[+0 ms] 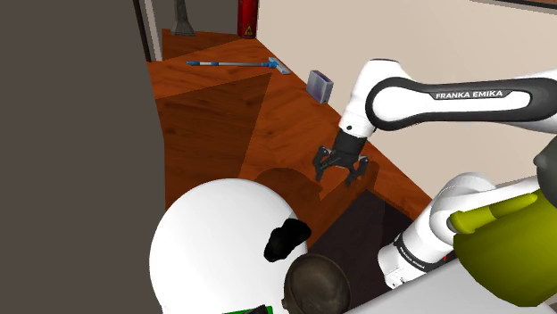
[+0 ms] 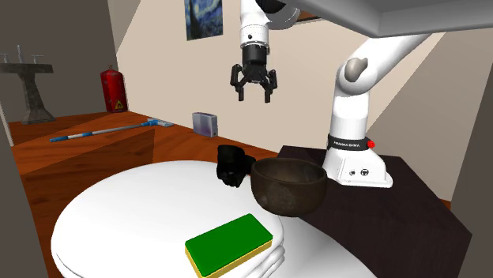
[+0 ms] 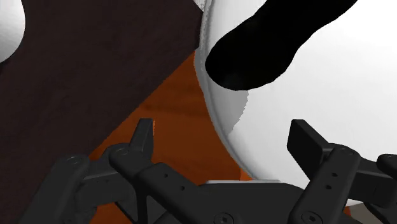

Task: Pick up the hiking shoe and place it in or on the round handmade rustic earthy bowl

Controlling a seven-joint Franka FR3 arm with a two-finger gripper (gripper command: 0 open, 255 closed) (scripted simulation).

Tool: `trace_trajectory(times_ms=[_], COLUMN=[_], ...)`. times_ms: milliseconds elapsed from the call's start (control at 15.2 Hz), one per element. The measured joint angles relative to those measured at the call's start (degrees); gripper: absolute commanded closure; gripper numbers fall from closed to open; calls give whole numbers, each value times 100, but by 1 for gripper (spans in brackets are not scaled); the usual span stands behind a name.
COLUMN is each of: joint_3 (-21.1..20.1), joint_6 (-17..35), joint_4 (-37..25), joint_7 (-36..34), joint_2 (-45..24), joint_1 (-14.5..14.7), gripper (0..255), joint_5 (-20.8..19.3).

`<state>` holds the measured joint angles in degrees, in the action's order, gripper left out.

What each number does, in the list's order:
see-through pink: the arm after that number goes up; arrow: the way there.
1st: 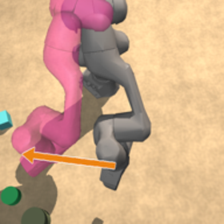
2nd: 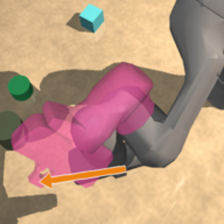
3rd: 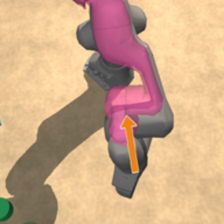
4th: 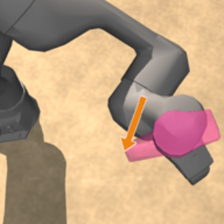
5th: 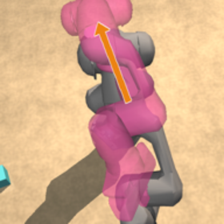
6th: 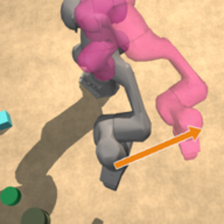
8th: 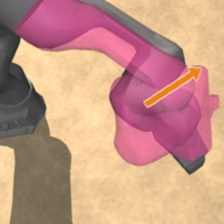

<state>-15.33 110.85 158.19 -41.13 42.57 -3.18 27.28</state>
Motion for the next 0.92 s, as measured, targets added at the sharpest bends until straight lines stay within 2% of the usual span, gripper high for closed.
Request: trace_trajectory(times_ms=[198, 528, 726, 924], joint_3=[-383, -1023, -1375, -1600], joint_6=[457, 1492, 2218, 2713], joint_4=[214, 226, 191, 95], joint_7=[-763, -1841, -2346, -2562], joint_2=[-258, -1215, -1881, -2377], joint_1=[126, 290, 412, 499], gripper=[0, 0, 0, 0], joint_5=[660, 1791, 2522, 2968])
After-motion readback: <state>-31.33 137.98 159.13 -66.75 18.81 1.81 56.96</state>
